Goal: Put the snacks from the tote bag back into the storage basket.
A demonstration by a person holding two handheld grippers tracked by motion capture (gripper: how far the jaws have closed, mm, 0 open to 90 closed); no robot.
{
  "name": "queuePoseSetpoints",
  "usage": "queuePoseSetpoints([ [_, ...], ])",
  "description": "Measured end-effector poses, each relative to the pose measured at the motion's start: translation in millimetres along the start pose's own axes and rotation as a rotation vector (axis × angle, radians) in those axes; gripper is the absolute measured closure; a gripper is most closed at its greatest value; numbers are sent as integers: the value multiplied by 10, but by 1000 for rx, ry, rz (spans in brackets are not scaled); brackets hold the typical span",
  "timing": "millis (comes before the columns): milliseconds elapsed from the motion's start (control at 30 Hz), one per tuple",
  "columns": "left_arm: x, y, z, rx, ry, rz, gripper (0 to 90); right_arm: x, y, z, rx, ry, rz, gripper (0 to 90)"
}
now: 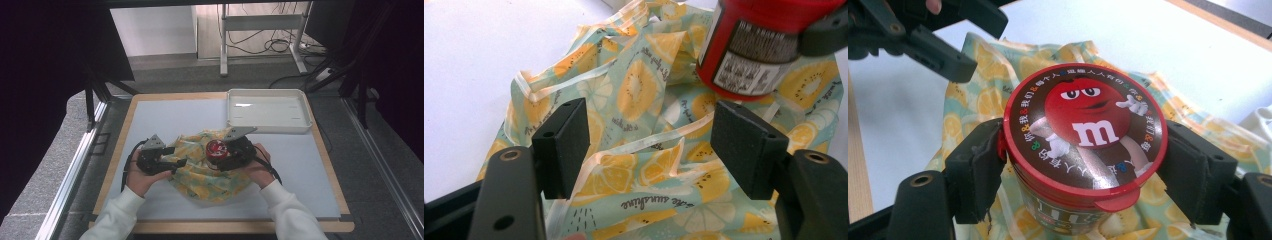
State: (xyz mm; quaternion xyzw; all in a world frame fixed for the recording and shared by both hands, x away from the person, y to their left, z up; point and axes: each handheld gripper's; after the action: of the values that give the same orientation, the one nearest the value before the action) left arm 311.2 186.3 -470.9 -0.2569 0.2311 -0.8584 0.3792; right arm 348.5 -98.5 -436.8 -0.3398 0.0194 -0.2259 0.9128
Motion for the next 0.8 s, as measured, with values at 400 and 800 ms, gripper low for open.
queuePoseSetpoints([
  [400, -36, -11, -48, -3, -6, 18, 325, 130, -115, 95, 56, 13, 0, 241],
  [800, -52, -22, -43, 1, -12, 17, 324, 206, -170, 136, 85, 37, -18, 241],
])
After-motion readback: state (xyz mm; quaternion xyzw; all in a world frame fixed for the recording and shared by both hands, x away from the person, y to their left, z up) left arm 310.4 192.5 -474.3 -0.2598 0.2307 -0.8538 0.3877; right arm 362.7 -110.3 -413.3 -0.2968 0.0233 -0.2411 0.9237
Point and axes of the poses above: each handheld gripper's, and its own axes: y roughly forward along the jaws, z roughly out of its top, x roughly to its right, and after that the axes turned 9 degrees about -y, right-handed
